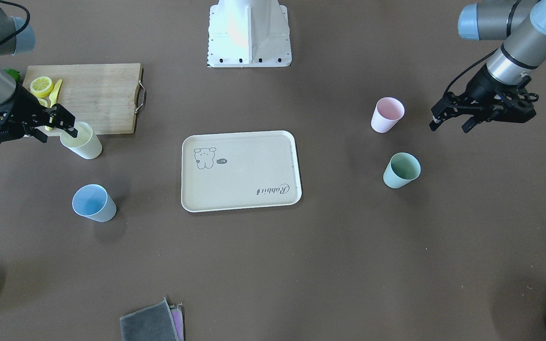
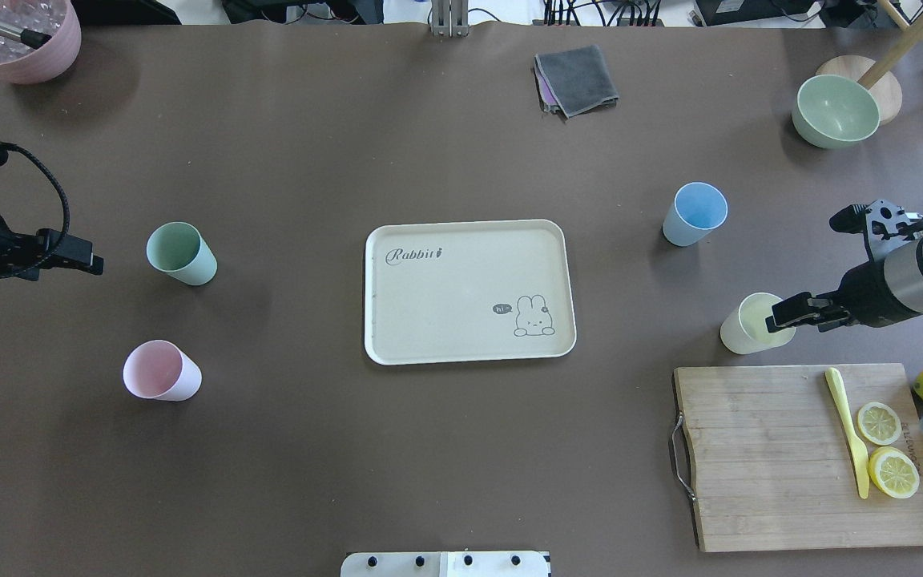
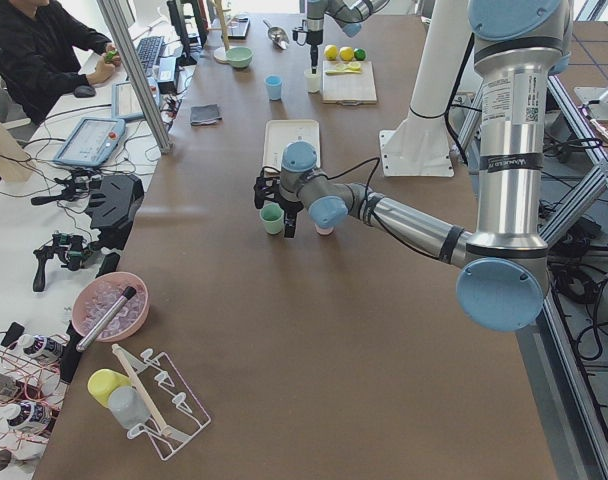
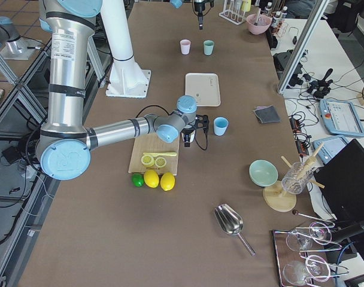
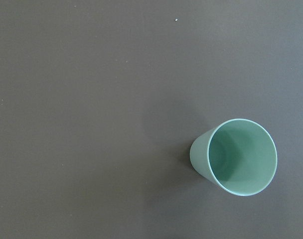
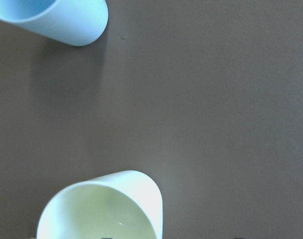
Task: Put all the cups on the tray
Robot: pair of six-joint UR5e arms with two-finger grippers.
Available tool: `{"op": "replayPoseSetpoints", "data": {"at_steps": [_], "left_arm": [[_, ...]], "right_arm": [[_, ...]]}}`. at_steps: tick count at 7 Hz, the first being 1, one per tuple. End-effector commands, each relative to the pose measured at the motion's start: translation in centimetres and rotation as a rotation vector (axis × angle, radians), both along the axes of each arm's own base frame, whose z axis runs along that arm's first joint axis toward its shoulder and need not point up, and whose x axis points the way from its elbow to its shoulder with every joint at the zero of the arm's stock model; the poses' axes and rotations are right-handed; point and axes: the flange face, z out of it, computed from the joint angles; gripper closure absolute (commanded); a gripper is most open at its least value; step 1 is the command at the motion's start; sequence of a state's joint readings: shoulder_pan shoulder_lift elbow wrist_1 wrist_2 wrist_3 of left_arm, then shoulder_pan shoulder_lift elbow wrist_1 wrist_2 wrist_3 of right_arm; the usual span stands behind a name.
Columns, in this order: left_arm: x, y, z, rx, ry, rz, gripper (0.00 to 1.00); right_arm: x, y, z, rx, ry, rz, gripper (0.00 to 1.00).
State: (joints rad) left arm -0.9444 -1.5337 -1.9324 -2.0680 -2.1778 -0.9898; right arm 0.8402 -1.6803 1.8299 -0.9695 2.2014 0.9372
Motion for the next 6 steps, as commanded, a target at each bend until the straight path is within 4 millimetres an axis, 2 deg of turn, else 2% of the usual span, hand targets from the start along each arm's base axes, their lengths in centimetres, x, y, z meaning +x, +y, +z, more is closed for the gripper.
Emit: {"op": "replayPoseSetpoints", "data": {"at_steps": [1,3,4,5,6], "left_arm": [[0.5,1.1,-0.1,0.001,0.002,0.022,0.02],[1.4,2.0,-0.7,0.008,0.008,0.046,0.03],[2.4,2.9,-0.6,-0.005,0.009,0.065,0.03],[3.5,4.8,-1.2,-0.004,-0.002,0.066,0.03],[5.3,6.9,-1.4,-0.003,-0.025,0.060,0.03]], "right_arm": [[-1.4,0.8,0.4,0.030,0.033,-0.005,1.00],[-2.2,0.0,-1.2,0.040,0.013,0.000,1.00],[-1.2,-0.4,-2.1,0.026,-0.018,-0.003,1.00],[1.2,-1.1,-3.0,-0.008,-0.069,0.000,1.00],[2.3,-1.7,-4.1,-0.006,-0.099,0.007,1.00]]}}
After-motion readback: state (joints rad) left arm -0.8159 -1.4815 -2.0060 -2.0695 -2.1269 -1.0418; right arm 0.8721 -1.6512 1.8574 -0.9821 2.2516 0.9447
